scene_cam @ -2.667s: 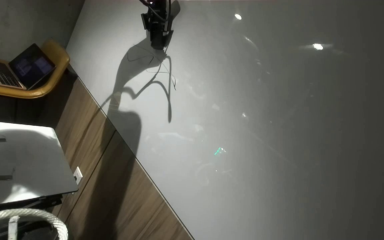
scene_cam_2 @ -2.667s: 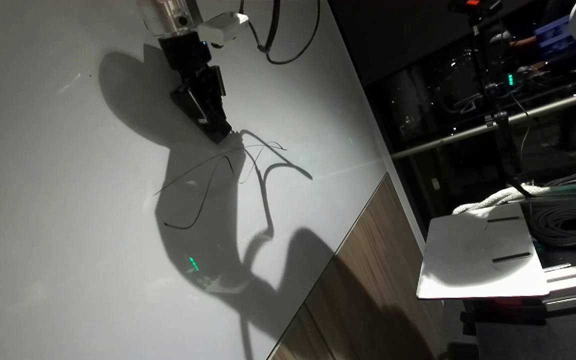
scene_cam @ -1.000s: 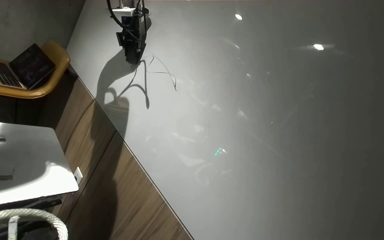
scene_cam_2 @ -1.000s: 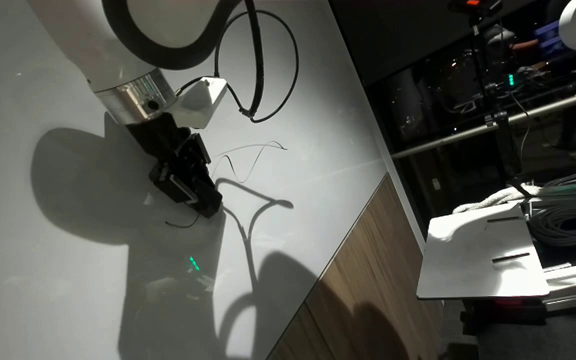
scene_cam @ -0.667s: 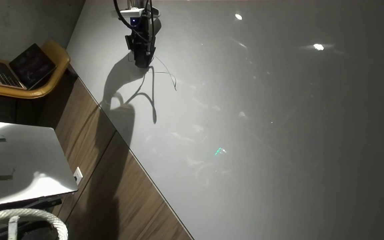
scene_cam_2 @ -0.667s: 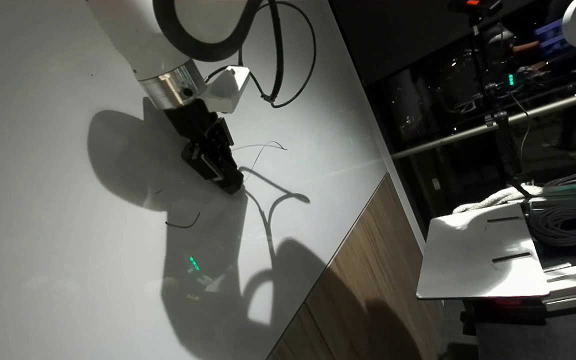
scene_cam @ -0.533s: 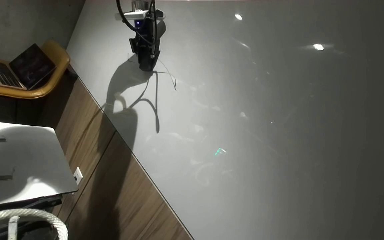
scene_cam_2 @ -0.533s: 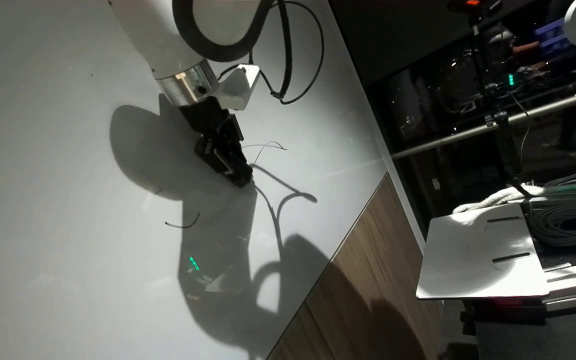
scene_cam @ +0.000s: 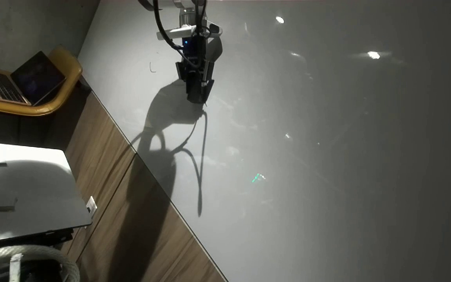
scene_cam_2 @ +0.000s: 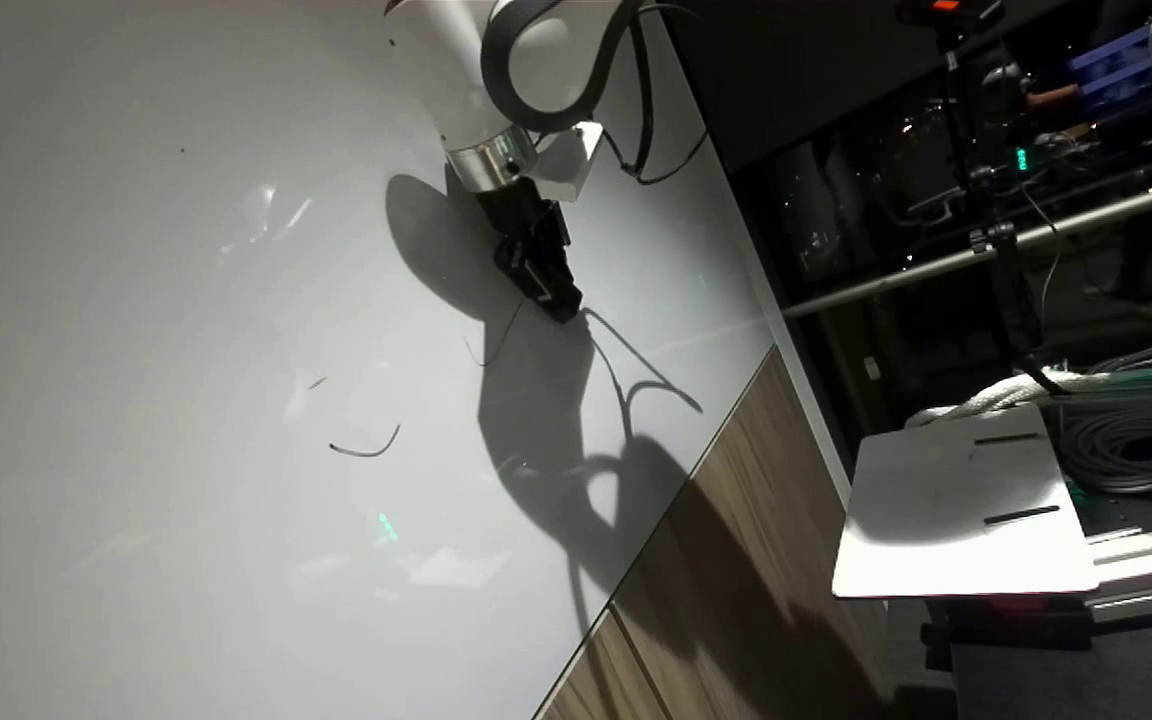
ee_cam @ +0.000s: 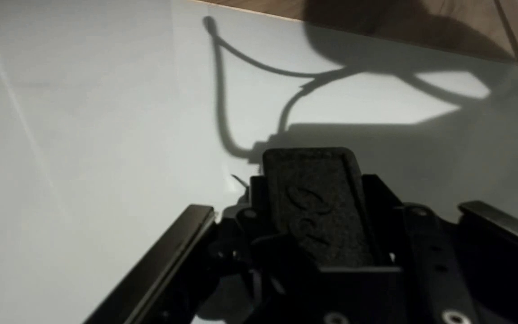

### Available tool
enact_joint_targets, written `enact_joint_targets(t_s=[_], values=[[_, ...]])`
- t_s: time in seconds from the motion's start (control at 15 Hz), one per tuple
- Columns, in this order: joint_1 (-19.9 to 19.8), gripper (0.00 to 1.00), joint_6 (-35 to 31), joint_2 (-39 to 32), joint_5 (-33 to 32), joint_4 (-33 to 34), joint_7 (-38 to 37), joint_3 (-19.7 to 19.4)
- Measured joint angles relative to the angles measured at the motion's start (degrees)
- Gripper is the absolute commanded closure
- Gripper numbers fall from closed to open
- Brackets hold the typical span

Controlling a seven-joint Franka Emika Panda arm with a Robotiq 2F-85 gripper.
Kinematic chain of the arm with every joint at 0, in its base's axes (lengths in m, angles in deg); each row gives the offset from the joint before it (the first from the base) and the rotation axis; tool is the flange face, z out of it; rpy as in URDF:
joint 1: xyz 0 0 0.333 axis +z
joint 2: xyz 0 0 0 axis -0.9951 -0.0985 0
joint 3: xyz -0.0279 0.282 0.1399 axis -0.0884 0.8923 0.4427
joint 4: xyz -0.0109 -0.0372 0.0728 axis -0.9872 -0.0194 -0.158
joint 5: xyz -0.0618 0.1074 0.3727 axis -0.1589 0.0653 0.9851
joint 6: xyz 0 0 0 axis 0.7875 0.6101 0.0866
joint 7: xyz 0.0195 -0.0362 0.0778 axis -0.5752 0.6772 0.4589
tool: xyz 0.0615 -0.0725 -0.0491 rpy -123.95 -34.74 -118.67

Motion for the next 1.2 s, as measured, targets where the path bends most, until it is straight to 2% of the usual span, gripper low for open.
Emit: enact_joint_targets(t_s=[0.27, 0.4, 0.67, 0.87, 1.2], values=[[-4.4, 0.71, -4.7, 2.6, 0.4, -3.6, 0.3, -1.7], [-4.4, 0.71, -8.6, 3.5, -1.6, -6.8, -4.8, -1.4], [-3.1, 0.71, -17.4, 3.3, -13.3, -15.3, -18.0, 0.3], [-3.9, 0.71, -19.3, 3.0, -19.1, -17.0, -23.1, -0.3], [-5.6, 0.71, -19.8, 4.2, -20.3, -16.6, -22.8, -1.1]])
